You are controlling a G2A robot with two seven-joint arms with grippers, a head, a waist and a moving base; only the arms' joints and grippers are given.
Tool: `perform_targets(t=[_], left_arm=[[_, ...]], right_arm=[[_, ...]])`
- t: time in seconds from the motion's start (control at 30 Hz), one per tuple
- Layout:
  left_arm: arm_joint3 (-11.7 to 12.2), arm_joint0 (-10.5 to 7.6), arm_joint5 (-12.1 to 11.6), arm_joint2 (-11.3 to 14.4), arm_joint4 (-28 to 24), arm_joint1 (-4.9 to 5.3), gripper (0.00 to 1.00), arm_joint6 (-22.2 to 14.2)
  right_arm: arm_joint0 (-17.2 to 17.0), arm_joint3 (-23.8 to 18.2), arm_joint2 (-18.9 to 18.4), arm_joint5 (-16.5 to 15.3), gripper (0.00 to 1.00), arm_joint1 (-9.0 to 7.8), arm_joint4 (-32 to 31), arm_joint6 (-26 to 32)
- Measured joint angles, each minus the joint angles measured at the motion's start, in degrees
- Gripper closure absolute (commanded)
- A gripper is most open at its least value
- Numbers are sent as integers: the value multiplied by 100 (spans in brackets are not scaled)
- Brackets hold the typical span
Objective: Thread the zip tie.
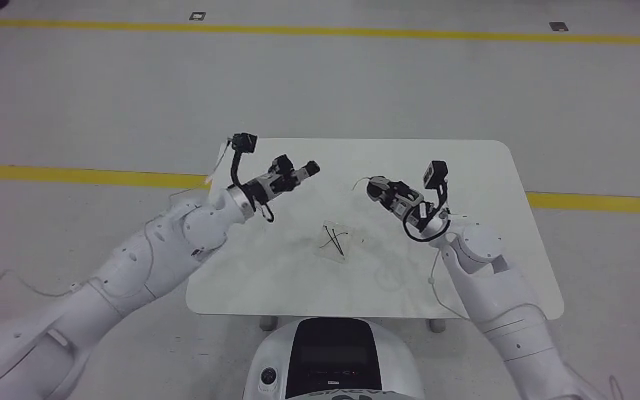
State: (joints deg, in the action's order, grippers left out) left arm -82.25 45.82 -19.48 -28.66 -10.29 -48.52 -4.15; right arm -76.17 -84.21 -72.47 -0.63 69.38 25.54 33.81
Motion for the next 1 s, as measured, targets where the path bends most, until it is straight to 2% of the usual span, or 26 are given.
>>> perform_targets(t=[0.07, 0.17, 0.27, 0.3, 0.37, 0.43, 0.47, 0.57, 0.67, 0.77, 0.8, 1.0], left_arm=[[-65, 114, 0, -231, -430, 40, 0, -337], [-99, 312, 0, -665, -1031, 85, 0, -1114], [-3, 500, 0, -1171, -1607, 85, 0, -2154], [73, 570, 0, -1385, -1863, 66, 0, -2650], [283, 673, 0, -1770, -2302, 1, 0, -3588], [520, 754, 0, -2086, -2633, -87, 0, -4339], [689, 805, 0, -2282, -2847, -160, 0, -4785], [1099, 905, 0, -2711, -3187, -372, 0, -5710], [1430, 1008, 0, -3068, -3169, -595, 0, -6294], [1631, 1100, 0, -3318, -3253, -788, 0, -6733], [1651, 1104, 0, -3361, -3183, -819, 0, -6822], [1642, 1104, 5, -3351, -3130, -816, 0, -6797]], right_arm=[[-16, -38, -36, 5, 100, -9, -26, 4], [-52, -92, -105, 16, 100, -22, -24, 4], [-95, -149, -148, 27, 100, -33, -32, 36], [-112, -171, -158, 30, 100, -38, -39, 55], [-143, -207, -166, 34, 100, -42, -42, 73], [-171, -238, -165, 34, 100, -43, -37, 77], [-190, -255, -161, 30, 100, -43, -31, 74], [-235, -288, -145, 19, 100, -41, -14, 57], [-268, -310, -136, 32, 100, -37, 50, 39], [-293, -338, -129, 27, 100, -33, 124, 66], [-296, -341, -130, 20, 100, -33, 132, 70], [-296, -341, -130, 18, 100, -33, 130, 69]])
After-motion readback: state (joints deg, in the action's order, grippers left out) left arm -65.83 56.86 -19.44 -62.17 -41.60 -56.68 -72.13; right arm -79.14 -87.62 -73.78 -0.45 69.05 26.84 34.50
